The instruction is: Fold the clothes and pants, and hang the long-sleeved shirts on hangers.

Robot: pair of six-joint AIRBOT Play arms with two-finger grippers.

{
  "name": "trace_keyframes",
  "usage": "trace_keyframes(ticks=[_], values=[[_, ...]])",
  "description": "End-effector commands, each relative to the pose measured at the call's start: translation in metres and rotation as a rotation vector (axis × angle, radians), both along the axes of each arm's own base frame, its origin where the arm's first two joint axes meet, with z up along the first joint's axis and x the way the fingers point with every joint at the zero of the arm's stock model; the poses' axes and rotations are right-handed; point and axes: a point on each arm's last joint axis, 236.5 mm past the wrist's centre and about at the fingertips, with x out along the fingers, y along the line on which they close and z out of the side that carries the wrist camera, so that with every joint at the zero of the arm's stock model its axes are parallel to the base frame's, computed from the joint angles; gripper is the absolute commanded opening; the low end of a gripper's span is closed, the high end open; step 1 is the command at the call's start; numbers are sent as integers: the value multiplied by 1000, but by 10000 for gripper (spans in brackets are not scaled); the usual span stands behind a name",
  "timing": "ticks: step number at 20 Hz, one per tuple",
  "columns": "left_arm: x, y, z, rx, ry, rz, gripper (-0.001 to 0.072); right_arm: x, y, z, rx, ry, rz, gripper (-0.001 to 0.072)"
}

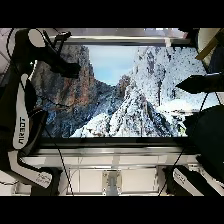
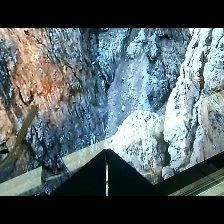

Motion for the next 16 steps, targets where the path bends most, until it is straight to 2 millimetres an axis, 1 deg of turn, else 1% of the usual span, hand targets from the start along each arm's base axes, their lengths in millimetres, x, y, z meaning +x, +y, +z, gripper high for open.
trace_keyframes(ticks=[1,14,15,16], values=[[0,0,0,0,0,0,12,0,0,1,0,-2,1,10],[0,0,0,0,-1,0,12,0,0,1,0,-2,1,9],[1,0,0,-1,-5,1,11,4,-1,2,1,-17,-9,10],[4,0,-1,-2,-9,3,11,18,-5,10,4,-74,-44,10]])
